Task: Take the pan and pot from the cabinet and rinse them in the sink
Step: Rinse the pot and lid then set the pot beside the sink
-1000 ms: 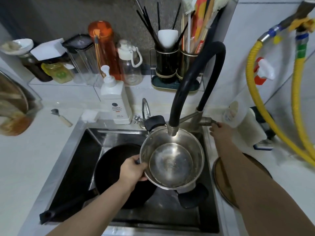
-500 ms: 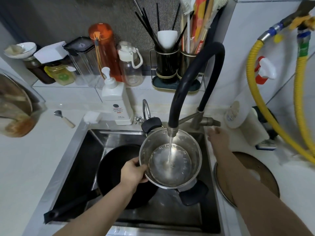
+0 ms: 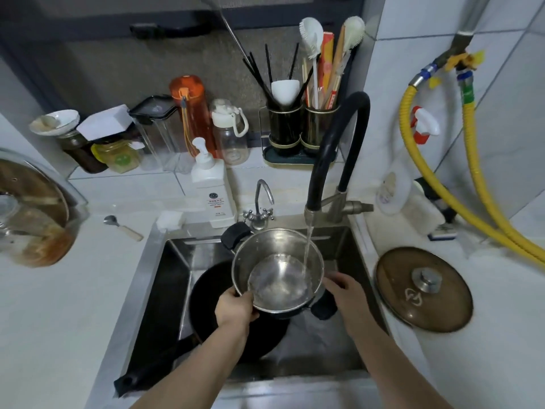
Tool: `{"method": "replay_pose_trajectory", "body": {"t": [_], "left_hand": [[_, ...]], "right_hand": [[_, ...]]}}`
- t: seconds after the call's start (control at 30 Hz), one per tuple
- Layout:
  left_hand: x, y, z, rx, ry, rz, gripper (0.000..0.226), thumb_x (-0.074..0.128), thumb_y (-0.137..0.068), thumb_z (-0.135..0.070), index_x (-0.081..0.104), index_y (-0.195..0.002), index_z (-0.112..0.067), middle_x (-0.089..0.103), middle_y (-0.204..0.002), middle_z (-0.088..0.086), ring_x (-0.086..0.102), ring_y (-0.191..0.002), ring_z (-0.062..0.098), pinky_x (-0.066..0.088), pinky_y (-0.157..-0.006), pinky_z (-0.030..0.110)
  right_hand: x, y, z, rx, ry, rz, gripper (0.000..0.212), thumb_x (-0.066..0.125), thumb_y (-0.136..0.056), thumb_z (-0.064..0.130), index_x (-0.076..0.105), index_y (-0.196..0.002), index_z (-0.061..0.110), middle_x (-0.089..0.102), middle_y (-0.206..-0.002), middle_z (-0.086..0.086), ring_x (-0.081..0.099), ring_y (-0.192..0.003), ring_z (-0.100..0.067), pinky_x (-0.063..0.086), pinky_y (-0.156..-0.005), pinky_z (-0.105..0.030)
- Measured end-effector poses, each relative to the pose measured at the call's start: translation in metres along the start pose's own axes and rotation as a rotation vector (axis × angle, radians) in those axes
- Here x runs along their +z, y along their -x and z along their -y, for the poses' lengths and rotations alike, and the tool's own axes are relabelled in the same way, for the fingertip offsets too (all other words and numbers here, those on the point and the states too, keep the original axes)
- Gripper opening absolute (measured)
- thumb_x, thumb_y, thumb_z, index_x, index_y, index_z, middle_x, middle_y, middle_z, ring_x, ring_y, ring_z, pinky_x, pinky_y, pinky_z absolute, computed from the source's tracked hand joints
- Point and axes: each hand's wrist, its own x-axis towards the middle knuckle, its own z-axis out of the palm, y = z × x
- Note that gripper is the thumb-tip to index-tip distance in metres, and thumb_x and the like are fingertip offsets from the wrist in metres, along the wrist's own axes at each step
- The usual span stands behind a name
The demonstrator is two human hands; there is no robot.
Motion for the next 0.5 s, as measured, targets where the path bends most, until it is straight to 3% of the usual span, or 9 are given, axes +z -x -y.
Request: {"method": "replay_pose_trajectory", "body": {"t": [0.07,0.13,0.23,0.33,0.43,0.5], "left_hand": [[-0.002,0.002,0.003,-0.028,0.06,-0.024,0.011,0.064,-0.082,-0.006,0.064,-0.093,-0.009,0.063,-0.076,0.011,0.061,-0.062,0.022,0.054,-0.051,0.029],[-0.003,0.004,0.007,-0.041,0.097,-0.04,0.014,0.065,-0.083,-0.008,0.065,-0.096,-0.004,0.063,-0.074,0.012,0.06,-0.059,0.022,0.053,-0.047,0.026],[-0.008,0.006,0.005,-0.021,0.115,-0.04,0.019,0.064,-0.085,-0.01,0.065,-0.103,-0.005,0.063,-0.074,0.009,0.061,-0.059,0.02,0.054,-0.046,0.024],[-0.018,0.005,-0.003,-0.018,0.126,-0.026,0.026,0.064,-0.084,-0.009,0.064,-0.11,-0.004,0.063,-0.073,0.008,0.061,-0.058,0.021,0.057,-0.055,0.03],[-0.029,0.003,-0.011,-0.053,0.182,0.012,0.028,0.061,-0.087,-0.009,0.06,-0.115,-0.006,0.063,-0.077,0.009,0.061,-0.06,0.024,0.054,-0.049,0.028],[-0.036,-0.001,-0.014,-0.083,0.222,0.061,0.028,0.057,-0.092,-0.014,0.055,-0.12,-0.008,0.064,-0.083,0.01,0.062,-0.062,0.025,0.053,-0.046,0.028]], "right_hand": [[0.011,0.009,-0.003,0.053,-0.094,-0.091,0.029,0.063,-0.087,0.016,0.059,-0.114,0.005,0.062,-0.107,-0.013,0.059,-0.101,-0.029,0.049,-0.095,-0.045],[0.022,0.012,-0.001,0.111,-0.189,-0.188,0.035,0.061,-0.089,0.02,0.055,-0.118,0.001,0.06,-0.107,-0.014,0.059,-0.103,-0.034,0.05,-0.092,-0.045],[0.038,0.015,0.01,0.123,-0.2,-0.246,0.04,0.055,-0.092,0.028,0.056,-0.112,-0.006,0.061,-0.103,-0.017,0.059,-0.101,-0.035,0.045,-0.078,-0.035],[0.053,0.013,0.026,0.072,-0.163,-0.242,0.039,0.052,-0.093,0.032,0.058,-0.096,-0.006,0.063,-0.089,-0.015,0.06,-0.085,-0.029,0.043,-0.063,-0.028],[0.067,0.006,0.04,0.009,-0.097,-0.232,0.044,0.05,-0.093,0.039,0.063,-0.096,-0.003,0.068,-0.091,-0.017,0.064,-0.089,-0.032,0.05,-0.077,-0.035],[0.074,0.001,0.05,0.011,-0.056,-0.202,0.046,0.048,-0.093,0.042,0.064,-0.098,0.0,0.068,-0.095,-0.018,0.063,-0.092,-0.032,0.047,-0.078,-0.034]]}}
